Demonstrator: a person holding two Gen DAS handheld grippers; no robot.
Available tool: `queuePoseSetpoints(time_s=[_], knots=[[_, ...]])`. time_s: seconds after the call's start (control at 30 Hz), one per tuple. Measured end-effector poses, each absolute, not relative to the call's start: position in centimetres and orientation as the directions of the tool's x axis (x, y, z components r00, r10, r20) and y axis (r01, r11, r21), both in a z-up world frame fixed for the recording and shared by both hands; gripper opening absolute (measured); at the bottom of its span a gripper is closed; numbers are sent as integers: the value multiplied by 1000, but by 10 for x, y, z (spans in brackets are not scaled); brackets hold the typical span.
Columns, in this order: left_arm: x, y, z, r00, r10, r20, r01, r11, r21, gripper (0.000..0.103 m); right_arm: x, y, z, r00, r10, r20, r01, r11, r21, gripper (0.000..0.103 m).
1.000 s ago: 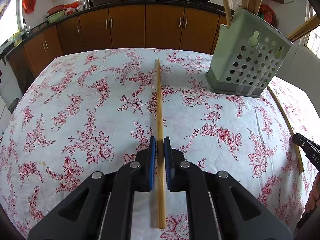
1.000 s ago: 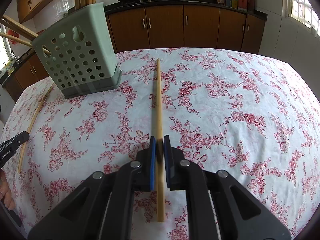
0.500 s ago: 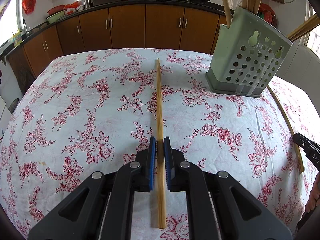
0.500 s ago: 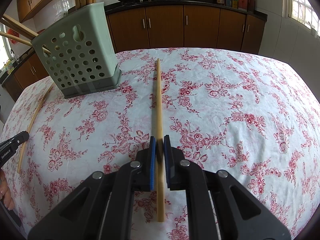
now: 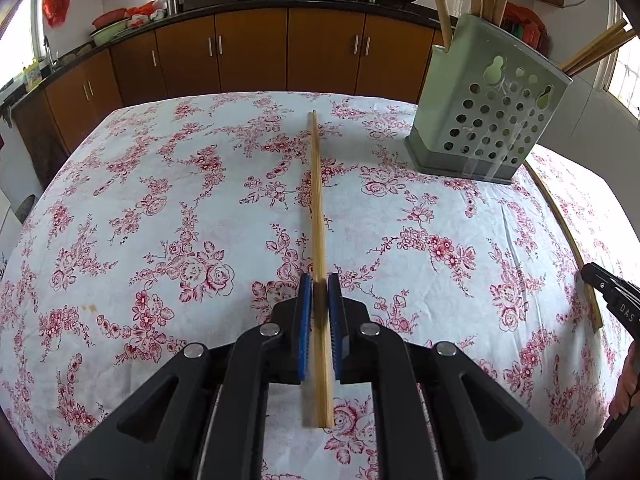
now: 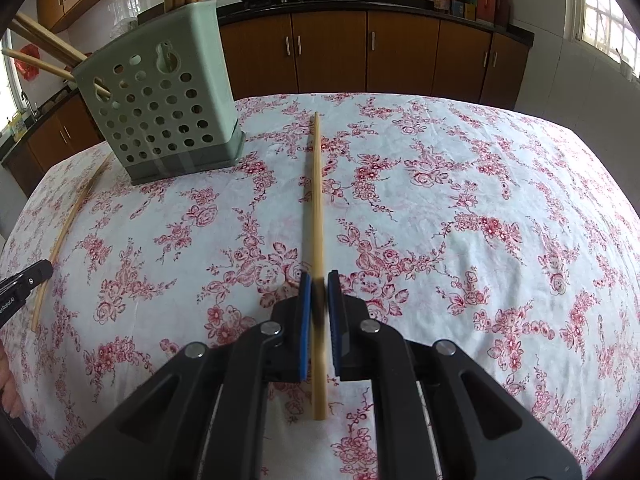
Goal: Organize utensils
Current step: 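Grasp a chopstick with the right tool while the left tool grasps another, then lift both held chopsticks upright and carry them above the green holder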
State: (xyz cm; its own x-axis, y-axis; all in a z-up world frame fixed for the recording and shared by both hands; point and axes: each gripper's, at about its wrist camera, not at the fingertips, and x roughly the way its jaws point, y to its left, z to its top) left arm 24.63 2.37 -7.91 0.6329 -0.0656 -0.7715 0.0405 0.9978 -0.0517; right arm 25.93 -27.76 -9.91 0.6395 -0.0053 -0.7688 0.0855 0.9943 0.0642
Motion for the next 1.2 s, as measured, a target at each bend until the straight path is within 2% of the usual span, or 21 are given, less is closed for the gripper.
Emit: queuePoseSetpoints(time_s=[0.57,1.2], knots=[[220,23,-77,623,-67,-779,69,997,-30,8,239,-279,-94,650,-2,-760,89,993,74,8],[199,55,46,831,-113,-545,40,989,-144,7,208,-309,19,861,-8,-509,109,979,170,8]])
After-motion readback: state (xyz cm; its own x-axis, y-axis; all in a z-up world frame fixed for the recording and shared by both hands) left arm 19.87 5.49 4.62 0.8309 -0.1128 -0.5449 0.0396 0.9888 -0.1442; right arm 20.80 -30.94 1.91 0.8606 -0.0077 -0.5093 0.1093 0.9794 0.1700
